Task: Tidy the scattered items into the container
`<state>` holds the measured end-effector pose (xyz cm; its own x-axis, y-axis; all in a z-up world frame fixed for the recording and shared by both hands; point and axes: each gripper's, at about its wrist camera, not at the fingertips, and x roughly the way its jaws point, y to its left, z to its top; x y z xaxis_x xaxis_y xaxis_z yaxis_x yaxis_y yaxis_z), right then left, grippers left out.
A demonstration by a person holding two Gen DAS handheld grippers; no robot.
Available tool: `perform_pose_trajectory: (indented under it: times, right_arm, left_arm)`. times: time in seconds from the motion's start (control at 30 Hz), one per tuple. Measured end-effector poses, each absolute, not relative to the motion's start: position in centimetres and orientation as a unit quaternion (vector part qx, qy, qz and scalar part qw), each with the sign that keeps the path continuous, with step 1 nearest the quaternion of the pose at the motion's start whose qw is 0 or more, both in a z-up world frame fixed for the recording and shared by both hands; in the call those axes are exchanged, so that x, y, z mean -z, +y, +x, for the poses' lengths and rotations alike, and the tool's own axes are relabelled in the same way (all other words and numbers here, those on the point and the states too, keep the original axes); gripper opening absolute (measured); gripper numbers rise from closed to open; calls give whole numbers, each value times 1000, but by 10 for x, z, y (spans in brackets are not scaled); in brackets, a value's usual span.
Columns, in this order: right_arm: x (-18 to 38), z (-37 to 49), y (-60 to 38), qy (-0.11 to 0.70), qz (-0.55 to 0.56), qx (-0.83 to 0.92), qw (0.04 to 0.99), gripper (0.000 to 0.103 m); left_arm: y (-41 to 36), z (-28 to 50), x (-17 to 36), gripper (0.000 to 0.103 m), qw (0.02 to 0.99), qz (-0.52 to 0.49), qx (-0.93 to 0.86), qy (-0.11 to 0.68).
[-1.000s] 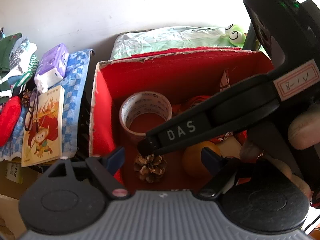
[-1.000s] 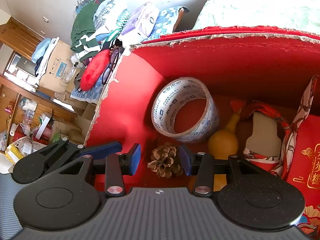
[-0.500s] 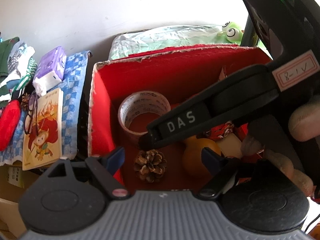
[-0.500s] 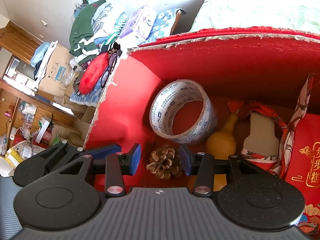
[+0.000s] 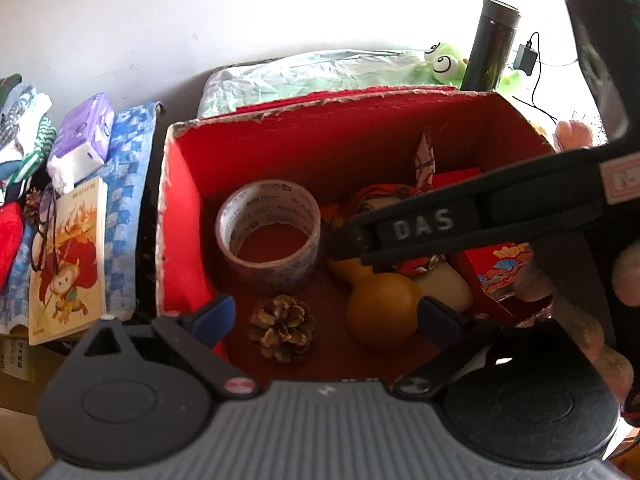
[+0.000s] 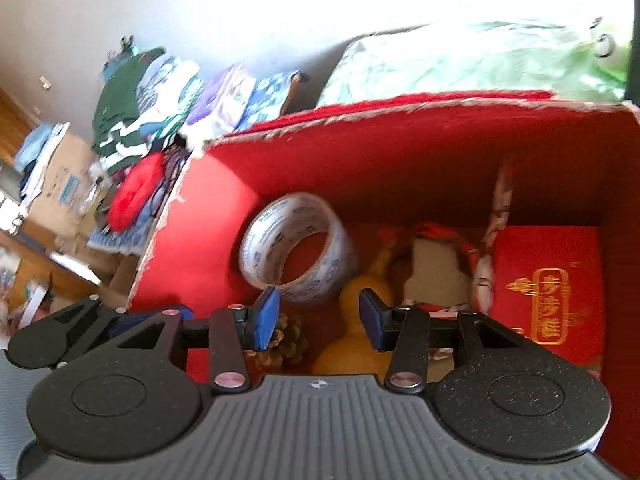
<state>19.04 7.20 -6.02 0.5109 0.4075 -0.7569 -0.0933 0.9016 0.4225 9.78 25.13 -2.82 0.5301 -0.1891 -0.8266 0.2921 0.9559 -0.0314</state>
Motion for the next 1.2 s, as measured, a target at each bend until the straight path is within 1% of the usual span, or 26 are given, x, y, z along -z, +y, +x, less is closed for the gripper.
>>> perform_pose_trajectory:
  times: [0.13, 0.23, 0.3, 0.37, 0.5, 0.6, 0.73, 0.83, 0.93, 1.07, 1.2]
  right_arm:
    - [55, 183, 69, 457, 173, -117, 865, 50]
    - [51, 179, 66, 449, 193, -95, 867, 57]
    - [49, 176, 66, 447, 194, -75, 870, 59]
    - [47, 172, 67, 446, 188, -51, 874, 63]
    - [40, 161, 67, 438, 169, -4, 883, 65]
    - [35, 152, 67, 429, 153, 23, 890, 68]
    - [30, 146, 68, 424, 118, 67, 896, 76]
    - [27, 141, 62, 421, 117, 84, 895, 77]
    - [26, 140, 57, 423, 125, 101, 892, 80]
    - [23, 139, 53, 421, 113, 115, 892, 81]
    - [21, 140, 48, 419, 119, 99, 895, 81]
  left_arm:
    - [251, 97, 28, 98, 874, 56, 139, 463]
    - [252, 97, 28, 98, 874, 57, 141, 462]
    - [252, 97, 28, 98, 874, 57, 142, 461]
    - [252, 97, 28, 99, 874, 58, 143, 461]
    - [255, 98, 28, 102, 876, 47, 155, 454]
    - [259, 99, 25, 102, 880, 33, 159, 446]
    - [263, 97, 17, 102, 900, 24, 140, 413]
    - [267, 97, 9, 102, 912, 17, 123, 390]
    - [270, 98, 6, 102, 919, 9, 104, 380]
    - [271, 96, 1, 102, 923, 0, 86, 374]
    - [265, 88, -7, 102, 931, 13, 51, 361]
